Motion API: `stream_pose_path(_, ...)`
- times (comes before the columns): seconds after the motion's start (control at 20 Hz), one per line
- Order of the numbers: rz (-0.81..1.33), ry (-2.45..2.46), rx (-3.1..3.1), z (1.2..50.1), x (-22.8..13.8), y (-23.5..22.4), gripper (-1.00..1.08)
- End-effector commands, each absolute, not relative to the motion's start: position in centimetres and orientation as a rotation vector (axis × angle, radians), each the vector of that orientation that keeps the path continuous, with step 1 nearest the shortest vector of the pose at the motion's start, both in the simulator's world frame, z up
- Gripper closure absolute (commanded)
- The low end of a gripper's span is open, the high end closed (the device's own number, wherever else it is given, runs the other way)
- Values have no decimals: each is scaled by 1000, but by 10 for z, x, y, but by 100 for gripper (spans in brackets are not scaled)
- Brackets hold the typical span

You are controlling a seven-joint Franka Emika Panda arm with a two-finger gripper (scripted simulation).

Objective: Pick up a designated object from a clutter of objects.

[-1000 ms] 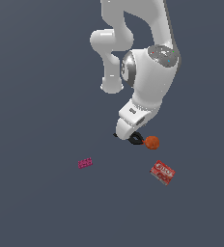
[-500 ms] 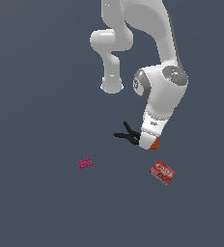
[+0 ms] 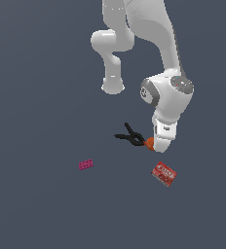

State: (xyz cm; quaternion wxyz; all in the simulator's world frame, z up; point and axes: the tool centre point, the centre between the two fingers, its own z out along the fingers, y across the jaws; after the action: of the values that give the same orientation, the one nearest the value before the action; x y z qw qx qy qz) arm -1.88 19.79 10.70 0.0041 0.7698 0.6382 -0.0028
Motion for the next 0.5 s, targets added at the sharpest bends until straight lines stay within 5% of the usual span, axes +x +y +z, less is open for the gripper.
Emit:
stream_pose_path(0.0, -4, 2050, 2375, 102, -22, 204, -92)
stream_pose_path(0.45, -1, 2087, 2347, 96, -24, 209, -92)
